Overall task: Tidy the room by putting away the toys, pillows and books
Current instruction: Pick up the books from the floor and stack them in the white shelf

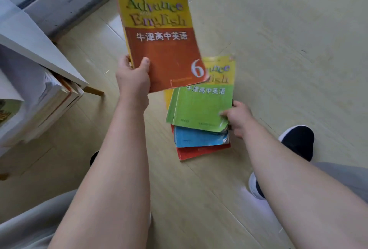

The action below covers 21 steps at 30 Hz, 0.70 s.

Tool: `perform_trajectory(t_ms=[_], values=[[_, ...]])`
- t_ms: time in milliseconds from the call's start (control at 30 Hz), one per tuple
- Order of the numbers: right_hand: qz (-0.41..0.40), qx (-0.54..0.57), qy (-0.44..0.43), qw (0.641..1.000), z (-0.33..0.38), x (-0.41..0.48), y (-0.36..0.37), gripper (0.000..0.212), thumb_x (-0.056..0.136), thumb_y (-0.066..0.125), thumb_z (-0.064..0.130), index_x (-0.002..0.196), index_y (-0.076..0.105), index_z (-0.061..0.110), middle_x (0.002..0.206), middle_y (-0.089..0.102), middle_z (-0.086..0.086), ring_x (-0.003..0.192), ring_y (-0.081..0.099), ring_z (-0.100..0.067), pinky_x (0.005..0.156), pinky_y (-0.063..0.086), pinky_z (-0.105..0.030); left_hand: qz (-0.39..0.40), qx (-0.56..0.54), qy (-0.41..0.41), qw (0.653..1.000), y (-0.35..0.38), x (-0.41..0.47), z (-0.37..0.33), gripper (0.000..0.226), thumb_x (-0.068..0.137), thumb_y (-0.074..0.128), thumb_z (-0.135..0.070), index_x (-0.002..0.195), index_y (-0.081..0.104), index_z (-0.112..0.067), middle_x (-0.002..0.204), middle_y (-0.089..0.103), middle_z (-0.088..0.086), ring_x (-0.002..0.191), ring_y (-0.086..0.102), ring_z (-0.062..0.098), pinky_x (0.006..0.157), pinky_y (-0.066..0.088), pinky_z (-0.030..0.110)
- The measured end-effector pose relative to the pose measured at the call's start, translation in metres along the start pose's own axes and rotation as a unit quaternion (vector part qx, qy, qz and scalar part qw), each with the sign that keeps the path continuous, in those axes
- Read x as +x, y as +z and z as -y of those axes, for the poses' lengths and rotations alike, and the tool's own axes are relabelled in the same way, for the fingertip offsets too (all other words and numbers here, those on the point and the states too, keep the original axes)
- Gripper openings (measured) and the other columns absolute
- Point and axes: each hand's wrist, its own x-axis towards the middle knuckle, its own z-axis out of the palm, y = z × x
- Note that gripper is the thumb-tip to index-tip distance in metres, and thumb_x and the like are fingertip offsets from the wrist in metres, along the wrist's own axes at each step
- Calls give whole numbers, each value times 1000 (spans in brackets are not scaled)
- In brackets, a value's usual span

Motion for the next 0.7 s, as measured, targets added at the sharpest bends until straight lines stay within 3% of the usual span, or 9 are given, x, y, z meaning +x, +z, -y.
perform_trajectory(t_ms=[67,133,200,267,333,433,500,567,700], values=[[-119,-76,-28,990,10,-1,-5,37,91,56,-5,123,69,9,126,69,-13,113,66,-29,94,56,-40,47,-42,-59,996,4,-6,8,20,98,64,-11,118,60,-13,105,72,1,80,70,13,65,62,32],[-178,-51,-60,981,28,-6,-13,39,96,60,18,131,64,0,121,70,-11,109,66,-32,91,52,-42,84,-63,-104,989,8,-14,17,16,98,64,-10,110,59,-18,98,73,-2,76,70,12,60,59,30],[-40,80,-32,995,50,-15,-12,54,100,54,50,129,65,5,112,71,-3,99,68,-27,88,53,-42,115,-60,-136,982,10,-21,25,16,97,66,-11,109,60,-21,98,75,-2,78,72,14,61,59,32],[104,119,-11,987,67,-25,-4,65,93,52,67,125,67,13,113,73,-5,104,72,-29,93,56,-46,134,-38,-154,978,11,-26,32,22,96,68,-12,115,60,-18,103,75,1,79,74,16,61,59,34],[131,83,-57,986,69,-26,6,48,92,64,53,117,70,12,109,77,-10,100,74,-31,91,59,-51,133,-10,-148,980,14,-31,38,34,93,72,-12,124,57,-15,109,74,6,81,76,19,62,62,37],[40,-22,-159,986,57,-16,10,6,97,69,19,102,72,20,101,79,-4,98,75,-28,94,57,-55,119,53,-106,986,20,-37,42,39,91,77,-25,122,57,-16,110,73,6,85,76,20,67,63,38],[29,-44,-180,982,53,-14,7,10,97,67,17,100,71,25,104,78,-1,101,74,-26,96,56,-54,102,51,-124,986,25,-42,39,28,99,63,-44,112,58,-20,99,71,-2,84,72,16,66,60,32],[28,-46,-196,979,55,-16,4,11,99,65,16,100,70,26,107,77,-3,103,73,-26,97,56,-53,78,16,-174,981,29,-42,39,31,107,42,-47,102,60,-22,90,67,-1,83,67,19,67,57,30],[18,-27,-185,982,58,-14,1,13,99,65,18,100,72,28,107,77,-3,102,73,-27,95,57,-53,53,58,-164,983,31,-39,47,35,108,38,-36,86,59,-18,91,66,9,81,63,26,79,60,50]])
